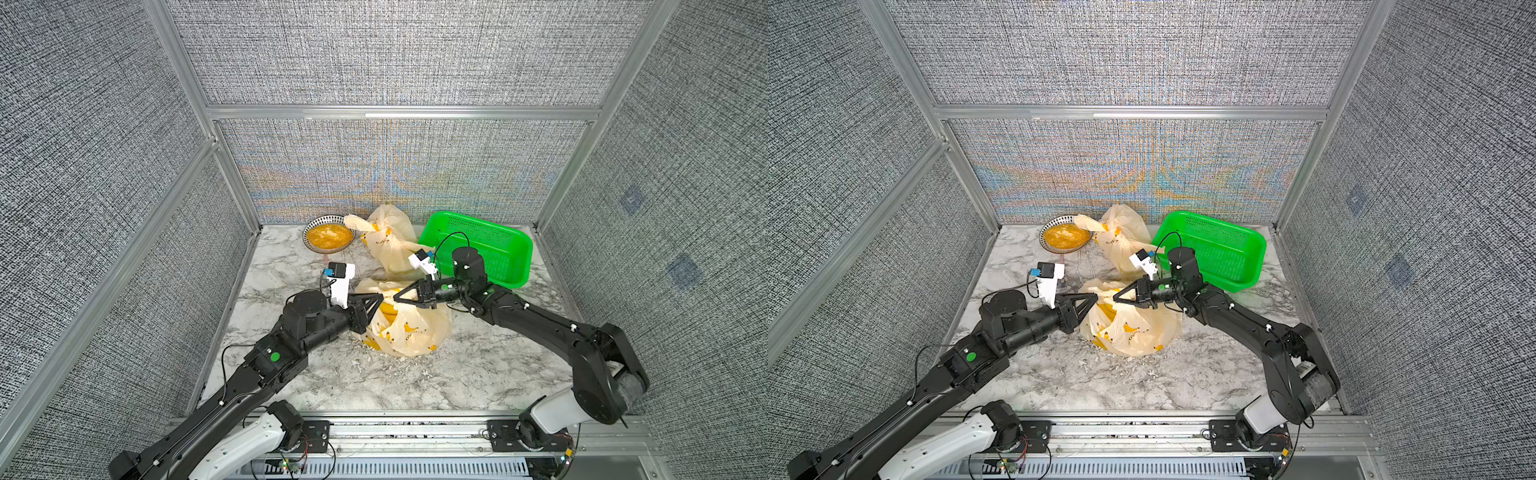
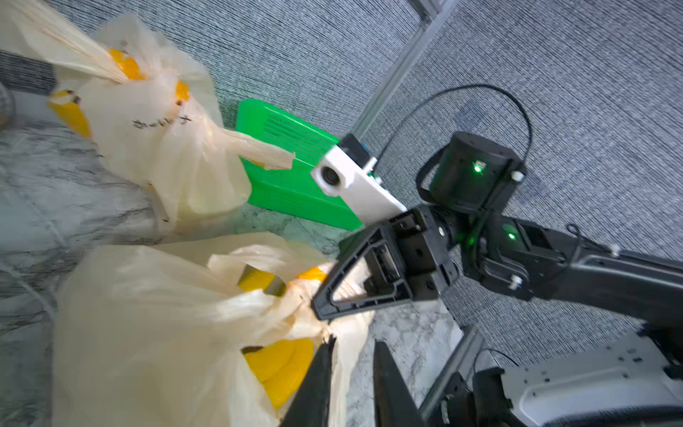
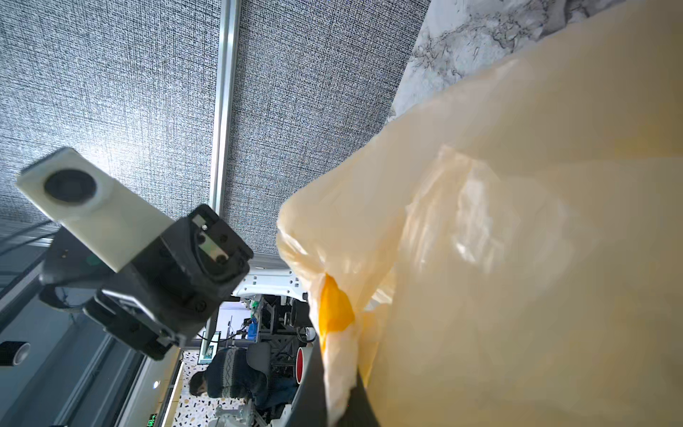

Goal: Place the banana into a plastic bag & tie a knot
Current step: Cross the plastic bag at the center of the board.

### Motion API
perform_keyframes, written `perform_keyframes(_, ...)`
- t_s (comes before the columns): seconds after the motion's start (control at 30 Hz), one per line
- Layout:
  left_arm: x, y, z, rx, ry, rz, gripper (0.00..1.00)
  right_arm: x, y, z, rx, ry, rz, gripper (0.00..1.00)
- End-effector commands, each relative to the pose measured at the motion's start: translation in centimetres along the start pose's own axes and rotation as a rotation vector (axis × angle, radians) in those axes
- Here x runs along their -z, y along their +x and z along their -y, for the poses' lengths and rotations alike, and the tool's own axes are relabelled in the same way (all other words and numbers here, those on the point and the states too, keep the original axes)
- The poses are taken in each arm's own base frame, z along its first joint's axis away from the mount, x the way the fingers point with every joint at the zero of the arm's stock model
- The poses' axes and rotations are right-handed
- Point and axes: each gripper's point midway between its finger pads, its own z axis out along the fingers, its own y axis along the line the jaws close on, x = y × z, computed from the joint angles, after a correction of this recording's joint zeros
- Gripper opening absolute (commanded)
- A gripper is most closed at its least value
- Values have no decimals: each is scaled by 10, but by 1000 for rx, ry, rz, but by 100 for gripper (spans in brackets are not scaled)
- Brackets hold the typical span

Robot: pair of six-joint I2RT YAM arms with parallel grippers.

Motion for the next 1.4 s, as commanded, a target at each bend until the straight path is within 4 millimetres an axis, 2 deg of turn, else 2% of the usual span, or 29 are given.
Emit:
perform_keyframes(0.0, 2, 11, 11, 52, 90, -26, 8, 0, -3, -11, -9, -47, -1, 0)
perform_keyframes(0.07, -2, 17, 10, 107, 123, -14, 7, 0, -4, -10, -20, -54, 0, 0)
perform_keyframes(0.1, -6, 22, 8, 140, 145, -17, 1, 0, -4, -11, -28, -63, -1, 0)
perform_keyframes(0.23, -18, 33, -9, 216, 121, -1, 0, 1, -2, -17, -50, -109, -4, 0)
perform_keyframes(0.37, -26, 30, -22, 238, 98, 57, 0, -1, 4, -23, -68, -136, -26, 0)
perform_keyframes(0.53, -43, 27, -29, 303, 169, 91, 0, -6, 13, -29, -70, -148, -58, 0)
perform_keyframes(0.67, -39, 21, -28, 334, 244, 142, 0, -7, 15, -30, -75, -151, -63, 0)
perform_keyframes(0.73, -32, 21, -25, 312, 273, 162, 6, -7, 15, -28, -76, -150, -60, 0)
perform_keyframes(0.9, -12, 20, -22, 250, 313, 214, 41, -9, 15, -29, -92, -175, -62, 0)
perform_keyframes(1.0, -13, 22, -27, 247, 318, 196, 46, -9, 16, -27, -100, -183, -67, 0)
perform_keyframes(1.1, -20, 26, -30, 268, 343, 173, 45, -10, 17, -29, -108, -200, -71, 0)
perform_keyframes(1.27, -29, 35, -37, 296, 360, 157, 33, -10, 16, -29, -121, -213, -69, 0)
perform_keyframes(1.37, -31, 34, -38, 302, 370, 157, 32, -10, 16, -28, -126, -218, -67, 0)
